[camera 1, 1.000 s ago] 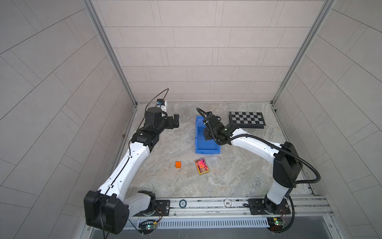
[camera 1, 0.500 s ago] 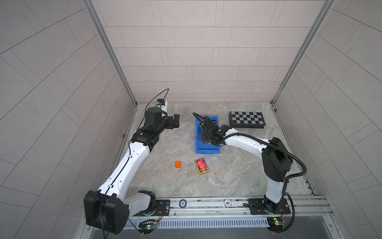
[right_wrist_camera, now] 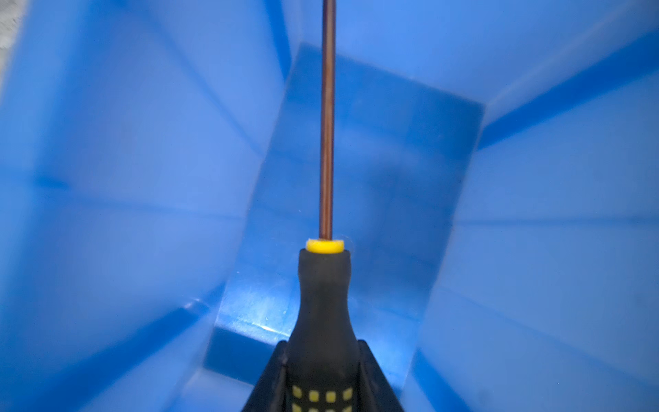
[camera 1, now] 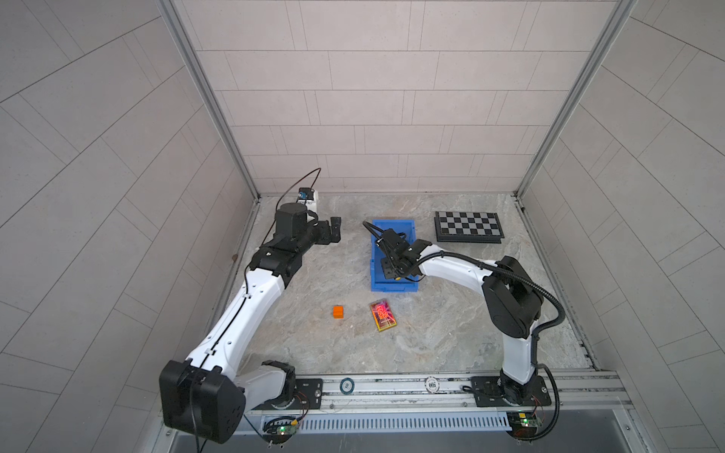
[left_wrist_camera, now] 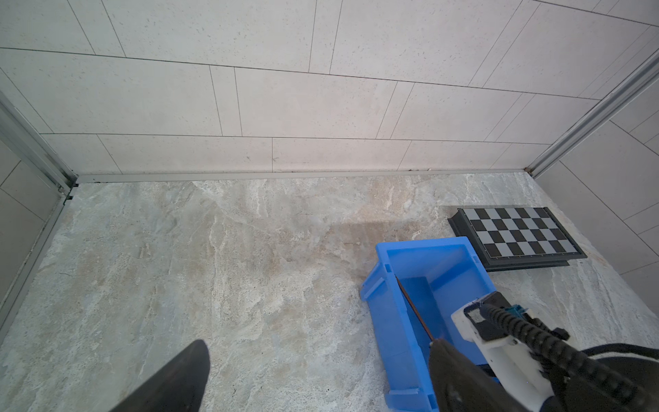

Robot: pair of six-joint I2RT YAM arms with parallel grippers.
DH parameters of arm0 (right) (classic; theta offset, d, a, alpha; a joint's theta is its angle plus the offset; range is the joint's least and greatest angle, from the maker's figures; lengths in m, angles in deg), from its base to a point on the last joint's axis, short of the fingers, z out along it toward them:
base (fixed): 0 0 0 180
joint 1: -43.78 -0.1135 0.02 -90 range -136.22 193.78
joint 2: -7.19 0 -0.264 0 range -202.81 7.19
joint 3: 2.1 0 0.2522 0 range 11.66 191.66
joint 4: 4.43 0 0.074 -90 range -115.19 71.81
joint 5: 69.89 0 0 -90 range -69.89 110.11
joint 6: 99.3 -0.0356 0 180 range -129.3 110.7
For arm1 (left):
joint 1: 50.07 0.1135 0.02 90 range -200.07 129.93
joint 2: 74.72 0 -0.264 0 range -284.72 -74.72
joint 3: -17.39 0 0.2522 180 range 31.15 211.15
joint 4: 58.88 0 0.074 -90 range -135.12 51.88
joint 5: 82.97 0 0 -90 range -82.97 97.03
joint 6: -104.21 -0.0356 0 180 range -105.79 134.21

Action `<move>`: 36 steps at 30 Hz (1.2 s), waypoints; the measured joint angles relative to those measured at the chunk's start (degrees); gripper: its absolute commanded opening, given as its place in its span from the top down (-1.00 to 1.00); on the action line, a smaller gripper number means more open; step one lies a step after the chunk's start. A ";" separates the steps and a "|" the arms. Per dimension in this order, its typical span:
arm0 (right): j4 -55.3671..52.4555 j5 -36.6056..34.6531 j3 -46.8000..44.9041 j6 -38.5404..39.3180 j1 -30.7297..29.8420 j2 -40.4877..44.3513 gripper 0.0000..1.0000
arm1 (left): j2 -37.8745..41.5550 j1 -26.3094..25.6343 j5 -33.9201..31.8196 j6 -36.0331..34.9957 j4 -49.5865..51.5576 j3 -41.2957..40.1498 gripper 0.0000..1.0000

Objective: Put the screwdriver in the bin
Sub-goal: Place the screwdriver into the bin.

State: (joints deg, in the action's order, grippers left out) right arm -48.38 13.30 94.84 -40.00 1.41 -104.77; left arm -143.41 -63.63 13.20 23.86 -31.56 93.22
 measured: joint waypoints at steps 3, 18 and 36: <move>-0.07 0.00 0.90 0.00 0.00 -1.18 0.57 | -0.07 0.02 0.02 -0.02 0.02 0.00 -0.99; -0.31 -0.24 2.86 0.00 0.00 -4.70 0.44 | -0.09 0.04 0.02 -0.02 0.02 0.00 -0.99; -1.20 -1.22 3.26 -0.42 0.00 -6.47 0.32 | -0.09 0.04 0.02 -0.02 0.02 0.00 -0.99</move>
State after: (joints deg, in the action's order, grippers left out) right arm -49.58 12.07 98.09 -40.42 1.41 -111.24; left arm -143.49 -63.59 13.22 23.84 -31.53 93.22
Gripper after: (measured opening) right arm 0.337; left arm 0.995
